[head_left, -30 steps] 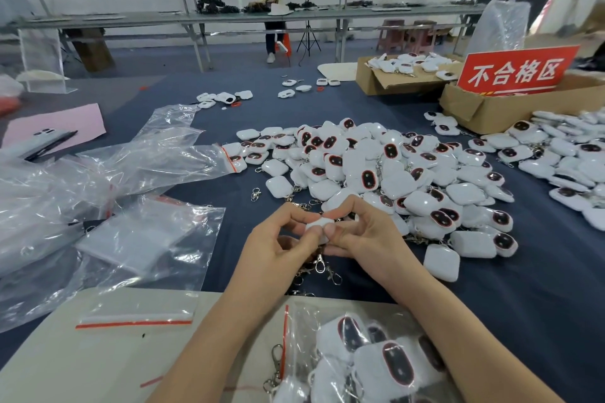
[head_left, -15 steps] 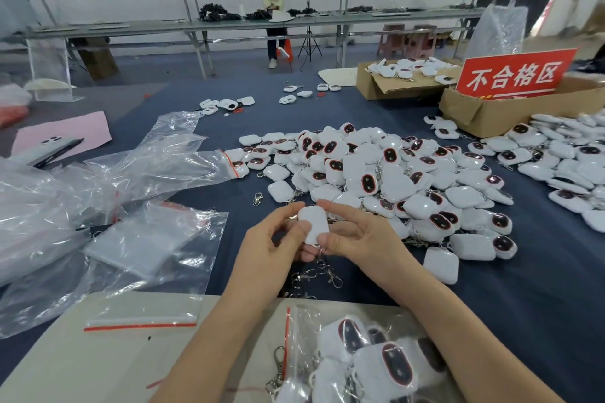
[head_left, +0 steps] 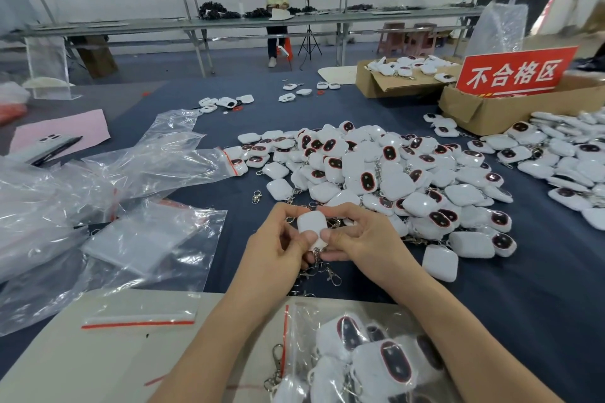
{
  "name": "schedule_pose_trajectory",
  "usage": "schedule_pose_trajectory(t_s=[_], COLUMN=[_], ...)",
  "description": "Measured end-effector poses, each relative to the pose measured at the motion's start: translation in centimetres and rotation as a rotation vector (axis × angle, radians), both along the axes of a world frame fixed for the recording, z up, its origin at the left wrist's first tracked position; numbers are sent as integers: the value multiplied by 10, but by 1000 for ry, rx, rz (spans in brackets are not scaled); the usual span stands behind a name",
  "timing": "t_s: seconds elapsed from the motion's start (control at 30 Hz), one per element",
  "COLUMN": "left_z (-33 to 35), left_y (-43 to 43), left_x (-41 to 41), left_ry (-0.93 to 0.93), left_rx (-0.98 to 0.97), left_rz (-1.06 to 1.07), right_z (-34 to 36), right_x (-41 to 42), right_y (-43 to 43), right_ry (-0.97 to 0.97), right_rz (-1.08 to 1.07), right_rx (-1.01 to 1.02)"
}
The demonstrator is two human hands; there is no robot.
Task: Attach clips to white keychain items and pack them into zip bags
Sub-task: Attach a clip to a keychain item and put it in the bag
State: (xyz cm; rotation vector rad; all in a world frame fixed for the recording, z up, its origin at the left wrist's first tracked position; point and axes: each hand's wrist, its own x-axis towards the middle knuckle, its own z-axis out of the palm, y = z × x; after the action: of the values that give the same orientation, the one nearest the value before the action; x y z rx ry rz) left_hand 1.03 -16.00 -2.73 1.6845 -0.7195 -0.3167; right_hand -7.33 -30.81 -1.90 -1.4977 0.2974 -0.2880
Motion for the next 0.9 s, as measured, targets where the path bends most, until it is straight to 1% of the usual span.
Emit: schedule_pose_trajectory(t_s=[0.37,0.57,0.8,0.9], left_z=[-1,-1,1,4], left_y=[-4,-4,-2,0], left_x=[0,-2,-6,-6], left_ry=[-3,-67,-144,-107], left_rx=[19,37,35,1], left_rz=[74,100,61,1], right_z=[0,0,3,4], right_x=[2,2,-1,-2], right_y=[4,3,4,1], right_ry=[-6,-8,-44,-73], right_rz=[-52,-56,-16,-60], right_rx=[54,60,81,141])
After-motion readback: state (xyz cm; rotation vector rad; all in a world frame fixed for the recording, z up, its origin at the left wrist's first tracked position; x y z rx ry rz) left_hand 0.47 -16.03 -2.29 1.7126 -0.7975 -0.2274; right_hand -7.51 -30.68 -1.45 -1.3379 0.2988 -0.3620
